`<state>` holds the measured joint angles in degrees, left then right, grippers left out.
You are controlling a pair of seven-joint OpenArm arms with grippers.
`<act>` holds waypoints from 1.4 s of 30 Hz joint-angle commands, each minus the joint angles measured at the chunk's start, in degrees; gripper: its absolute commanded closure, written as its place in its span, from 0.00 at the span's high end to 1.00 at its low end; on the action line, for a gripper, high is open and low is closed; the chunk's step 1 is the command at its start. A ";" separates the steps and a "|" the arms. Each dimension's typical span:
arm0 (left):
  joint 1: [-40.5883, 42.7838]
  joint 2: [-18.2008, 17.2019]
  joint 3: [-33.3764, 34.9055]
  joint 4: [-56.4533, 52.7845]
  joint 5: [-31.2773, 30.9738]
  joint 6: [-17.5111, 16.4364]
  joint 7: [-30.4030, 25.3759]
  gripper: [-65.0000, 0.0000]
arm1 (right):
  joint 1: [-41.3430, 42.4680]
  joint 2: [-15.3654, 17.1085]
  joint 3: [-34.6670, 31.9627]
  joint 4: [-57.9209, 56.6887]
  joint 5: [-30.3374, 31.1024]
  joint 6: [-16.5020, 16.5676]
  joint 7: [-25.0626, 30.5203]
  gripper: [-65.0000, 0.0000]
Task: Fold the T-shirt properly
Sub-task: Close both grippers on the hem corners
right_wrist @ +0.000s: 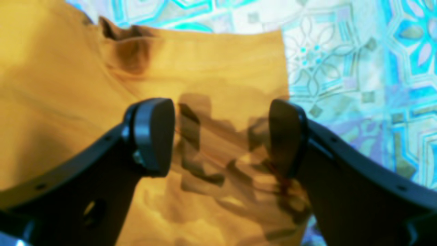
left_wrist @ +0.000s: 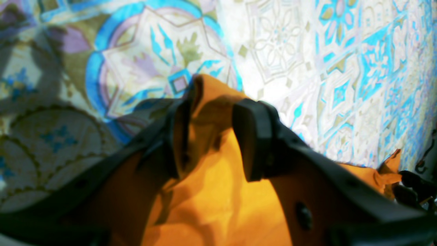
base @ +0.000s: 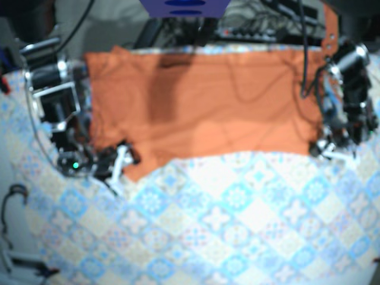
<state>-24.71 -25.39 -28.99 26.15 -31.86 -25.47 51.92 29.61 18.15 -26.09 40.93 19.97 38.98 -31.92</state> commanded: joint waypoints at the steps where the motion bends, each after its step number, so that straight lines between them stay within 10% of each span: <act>1: 0.23 1.34 0.47 -0.44 1.57 0.38 3.86 0.39 | 2.44 0.97 0.55 -0.18 0.65 0.10 0.93 0.64; 24: 1.02 1.34 0.55 -0.53 1.66 0.29 2.54 0.39 | 4.37 0.97 0.20 -8.27 0.65 0.10 5.15 0.63; 42: 1.37 1.52 0.55 -0.53 1.66 0.29 2.54 0.38 | 4.28 0.88 0.11 -8.36 0.65 0.10 5.15 0.06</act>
<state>-23.66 -25.36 -28.97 26.15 -32.77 -25.76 50.72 32.16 18.39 -26.15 31.92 19.88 38.79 -27.66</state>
